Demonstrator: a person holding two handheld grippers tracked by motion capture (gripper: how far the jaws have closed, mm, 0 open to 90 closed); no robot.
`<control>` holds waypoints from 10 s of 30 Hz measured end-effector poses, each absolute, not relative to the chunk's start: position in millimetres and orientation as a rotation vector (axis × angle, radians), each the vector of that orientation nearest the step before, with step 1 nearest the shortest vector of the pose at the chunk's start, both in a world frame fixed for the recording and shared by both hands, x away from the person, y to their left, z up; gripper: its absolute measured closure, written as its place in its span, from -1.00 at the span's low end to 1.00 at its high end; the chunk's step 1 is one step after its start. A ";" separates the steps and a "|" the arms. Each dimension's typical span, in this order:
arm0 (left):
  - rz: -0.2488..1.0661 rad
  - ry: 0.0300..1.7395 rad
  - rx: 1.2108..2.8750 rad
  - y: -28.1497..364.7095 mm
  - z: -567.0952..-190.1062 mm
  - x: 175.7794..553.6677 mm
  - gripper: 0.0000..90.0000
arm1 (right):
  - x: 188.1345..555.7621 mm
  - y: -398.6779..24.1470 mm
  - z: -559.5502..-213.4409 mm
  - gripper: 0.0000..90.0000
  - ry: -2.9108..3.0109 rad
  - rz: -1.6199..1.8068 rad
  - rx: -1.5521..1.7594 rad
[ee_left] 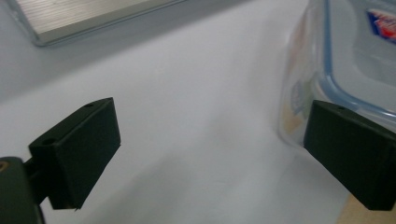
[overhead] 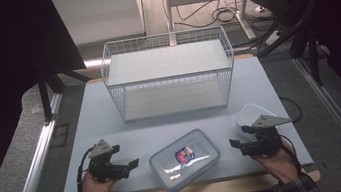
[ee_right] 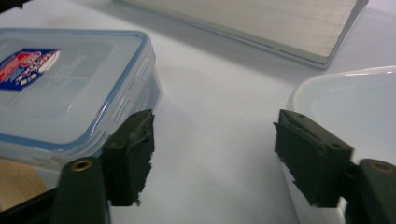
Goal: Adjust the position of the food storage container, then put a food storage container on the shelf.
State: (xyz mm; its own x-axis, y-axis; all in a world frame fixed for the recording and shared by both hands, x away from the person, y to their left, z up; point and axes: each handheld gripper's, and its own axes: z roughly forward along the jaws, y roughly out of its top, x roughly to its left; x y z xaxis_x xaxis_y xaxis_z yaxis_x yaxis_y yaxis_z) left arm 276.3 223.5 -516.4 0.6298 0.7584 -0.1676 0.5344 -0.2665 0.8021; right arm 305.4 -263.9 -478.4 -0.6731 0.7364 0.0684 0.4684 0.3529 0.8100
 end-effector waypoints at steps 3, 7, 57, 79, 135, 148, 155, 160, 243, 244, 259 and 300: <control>0.333 1.024 1.949 222.6 -513.9 273.9 -0.86 | 304.1 -261.2 -479.2 -0.23 2.337 1.198 1.039; 0.312 1.008 1.923 224.6 -510.8 271.4 -0.70 | 303.6 -257.8 -480.4 -0.19 2.346 1.197 1.020; 0.092 0.864 2.172 143.0 -518.3 208.6 1.00 | 291.7 -223.3 -490.6 0.99 2.682 1.107 0.783; 0.136 1.012 2.125 144.8 -522.0 249.1 1.00 | 316.0 -216.0 -496.0 0.99 2.620 1.053 0.851; 0.349 0.975 2.050 194.6 -519.4 284.7 -0.95 | 315.7 -240.2 -486.9 -0.82 2.410 1.284 0.963; 0.235 0.978 2.016 189.6 -495.5 305.8 -0.92 | 323.9 -223.0 -473.1 -0.99 2.460 1.259 1.032; 0.183 0.949 2.062 174.2 -493.0 322.8 -0.81 | 337.5 -213.4 -470.7 -0.86 2.515 1.257 1.069; 0.087 0.946 2.059 163.5 -497.1 340.7 -0.82 | 349.9 -201.3 -475.4 -0.84 2.571 1.265 1.075; -0.026 1.005 1.726 192.3 -407.2 344.9 0.17 | 385.9 -202.0 -396.2 0.13 2.454 1.720 1.192; -0.021 1.000 1.723 192.4 -404.3 346.2 0.17 | 387.8 -201.8 -392.7 0.13 2.448 1.724 1.185; 0.025 0.949 1.693 197.2 -352.8 375.9 0.18 | 414.5 -199.6 -344.9 0.13 2.398 1.773 1.139; 0.061 0.987 1.651 198.5 -320.3 457.3 0.11 | 499.1 -189.4 -304.4 0.08 2.308 1.790 1.269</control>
